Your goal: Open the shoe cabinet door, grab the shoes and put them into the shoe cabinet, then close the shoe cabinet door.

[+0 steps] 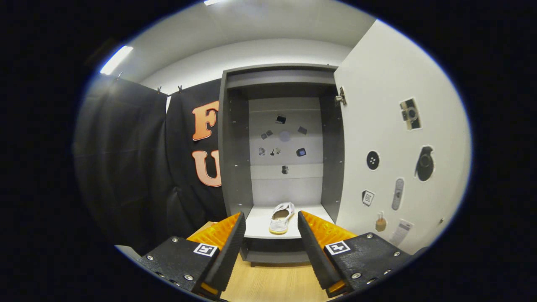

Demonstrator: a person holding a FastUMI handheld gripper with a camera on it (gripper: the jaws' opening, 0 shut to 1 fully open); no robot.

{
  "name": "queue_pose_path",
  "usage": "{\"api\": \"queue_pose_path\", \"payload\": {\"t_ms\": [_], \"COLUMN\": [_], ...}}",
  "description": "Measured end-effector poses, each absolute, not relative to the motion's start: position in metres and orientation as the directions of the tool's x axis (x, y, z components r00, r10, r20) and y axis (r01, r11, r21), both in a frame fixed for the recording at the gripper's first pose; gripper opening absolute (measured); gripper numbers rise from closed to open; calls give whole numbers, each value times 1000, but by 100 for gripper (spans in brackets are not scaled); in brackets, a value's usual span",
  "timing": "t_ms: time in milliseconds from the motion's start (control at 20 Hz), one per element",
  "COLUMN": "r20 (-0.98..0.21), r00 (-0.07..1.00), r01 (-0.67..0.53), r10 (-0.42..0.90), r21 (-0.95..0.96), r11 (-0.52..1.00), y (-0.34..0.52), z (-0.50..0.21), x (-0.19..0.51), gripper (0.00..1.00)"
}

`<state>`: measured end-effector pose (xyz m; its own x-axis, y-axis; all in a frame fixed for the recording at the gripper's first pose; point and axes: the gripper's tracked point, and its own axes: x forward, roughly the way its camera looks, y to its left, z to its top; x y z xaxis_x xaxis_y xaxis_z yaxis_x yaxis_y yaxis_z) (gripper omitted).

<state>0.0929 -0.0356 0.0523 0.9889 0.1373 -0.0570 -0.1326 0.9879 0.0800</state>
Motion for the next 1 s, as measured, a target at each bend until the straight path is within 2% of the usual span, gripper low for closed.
{"api": "queue_pose_path", "payload": {"t_ms": [150, 700, 1000], "r20": [-44, 1, -6], "r00": [993, 1000, 992], "r01": [-107, 10, 126], "r10": [111, -10, -126], "r21": [90, 78, 57], "r11": [990, 997, 990], "y": [-43, -93, -146], "z": [57, 77, 75], "x": [50, -39, -74], "gripper": [79, 79, 80]}}
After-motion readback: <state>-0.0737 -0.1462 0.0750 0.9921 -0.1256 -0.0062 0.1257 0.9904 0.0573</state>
